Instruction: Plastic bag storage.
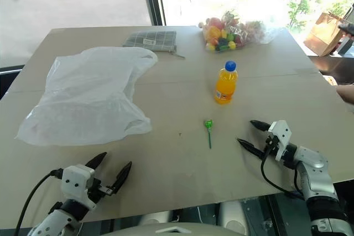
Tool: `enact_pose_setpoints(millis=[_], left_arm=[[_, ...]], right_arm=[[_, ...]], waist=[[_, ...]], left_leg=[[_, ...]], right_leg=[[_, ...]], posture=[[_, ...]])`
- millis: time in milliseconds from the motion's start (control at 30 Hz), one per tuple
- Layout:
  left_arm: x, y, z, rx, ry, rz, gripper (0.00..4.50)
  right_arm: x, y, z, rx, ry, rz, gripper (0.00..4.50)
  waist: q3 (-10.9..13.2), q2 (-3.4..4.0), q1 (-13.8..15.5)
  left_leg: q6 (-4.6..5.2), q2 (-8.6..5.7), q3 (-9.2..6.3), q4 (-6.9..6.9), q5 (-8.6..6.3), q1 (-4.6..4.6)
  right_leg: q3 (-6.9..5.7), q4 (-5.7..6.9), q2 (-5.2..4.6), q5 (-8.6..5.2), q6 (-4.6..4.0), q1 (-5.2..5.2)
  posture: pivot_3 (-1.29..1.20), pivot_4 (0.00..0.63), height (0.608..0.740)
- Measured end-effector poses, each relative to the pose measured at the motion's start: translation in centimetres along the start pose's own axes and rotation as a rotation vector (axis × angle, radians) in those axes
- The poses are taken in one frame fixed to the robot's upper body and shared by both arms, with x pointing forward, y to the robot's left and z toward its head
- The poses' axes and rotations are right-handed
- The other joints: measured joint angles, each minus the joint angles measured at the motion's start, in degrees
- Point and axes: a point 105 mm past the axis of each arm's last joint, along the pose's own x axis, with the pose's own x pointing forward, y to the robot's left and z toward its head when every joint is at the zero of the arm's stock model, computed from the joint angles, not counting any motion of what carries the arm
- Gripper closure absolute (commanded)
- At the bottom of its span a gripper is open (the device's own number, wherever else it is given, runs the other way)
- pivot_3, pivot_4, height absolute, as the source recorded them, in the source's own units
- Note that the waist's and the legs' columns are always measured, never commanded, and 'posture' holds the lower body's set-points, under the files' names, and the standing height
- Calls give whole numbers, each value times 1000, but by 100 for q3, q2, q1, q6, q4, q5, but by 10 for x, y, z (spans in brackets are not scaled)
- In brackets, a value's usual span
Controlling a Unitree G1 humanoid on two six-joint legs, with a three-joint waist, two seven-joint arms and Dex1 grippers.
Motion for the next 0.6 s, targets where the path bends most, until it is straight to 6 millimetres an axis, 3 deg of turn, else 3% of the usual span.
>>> enact_pose_setpoints(millis=[600], left_arm=[[0,-1,0,-13,-7,13,87]], right_arm=[[1,-1,2,-15,-6,10,0]], waist=[[2,3,1]], left_leg=[[-2,-1,0,0,-1,-2]], right_leg=[[0,-1,-7,-2,3,-1]], posture=[[0,150,740]])
